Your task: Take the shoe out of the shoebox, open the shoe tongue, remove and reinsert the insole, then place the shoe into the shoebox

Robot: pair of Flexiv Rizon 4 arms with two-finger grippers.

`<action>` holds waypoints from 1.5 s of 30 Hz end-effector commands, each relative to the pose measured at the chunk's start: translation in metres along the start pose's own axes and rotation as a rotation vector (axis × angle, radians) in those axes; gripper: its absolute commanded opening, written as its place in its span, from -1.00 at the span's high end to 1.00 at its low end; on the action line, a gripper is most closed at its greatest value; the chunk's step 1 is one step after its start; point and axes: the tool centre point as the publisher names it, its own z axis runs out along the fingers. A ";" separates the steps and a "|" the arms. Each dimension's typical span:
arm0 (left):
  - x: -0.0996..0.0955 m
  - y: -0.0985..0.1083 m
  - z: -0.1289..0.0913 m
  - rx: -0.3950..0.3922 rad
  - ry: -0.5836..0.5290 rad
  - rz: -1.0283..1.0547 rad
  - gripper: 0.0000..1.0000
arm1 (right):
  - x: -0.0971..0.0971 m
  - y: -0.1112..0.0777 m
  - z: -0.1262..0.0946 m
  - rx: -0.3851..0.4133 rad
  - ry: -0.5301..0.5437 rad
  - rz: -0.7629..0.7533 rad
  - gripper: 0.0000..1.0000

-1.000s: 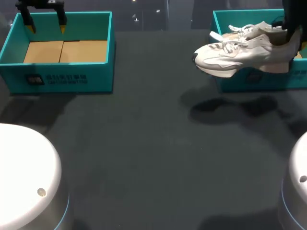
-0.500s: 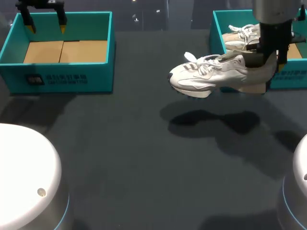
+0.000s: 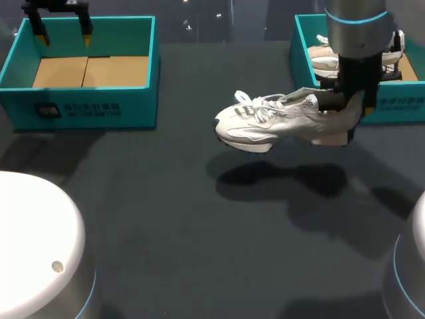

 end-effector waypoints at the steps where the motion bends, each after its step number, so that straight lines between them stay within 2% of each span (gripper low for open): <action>1: 0.000 0.000 0.000 0.000 0.000 0.000 -1.00 | -0.002 -0.001 0.001 -0.003 0.007 0.001 1.00; 10: 0.000 0.000 0.000 0.000 0.000 0.000 -1.00 | -0.002 -0.001 0.001 -0.003 0.007 0.001 1.00; 12: 0.000 0.000 0.000 0.000 0.000 0.000 -1.00 | 0.007 -0.009 0.002 0.002 -0.078 0.016 1.00; 19: 0.000 0.000 0.000 0.000 0.000 0.000 -1.00 | 0.040 -0.042 0.011 -0.002 -0.156 0.059 1.00; 32: 0.000 0.000 0.000 0.000 0.000 0.000 -1.00 | 0.081 -0.096 0.017 -0.026 -0.107 0.093 1.00; 45: 0.000 0.000 0.000 0.000 0.000 0.000 -1.00 | 0.113 -0.128 0.032 -0.038 -0.087 0.107 1.00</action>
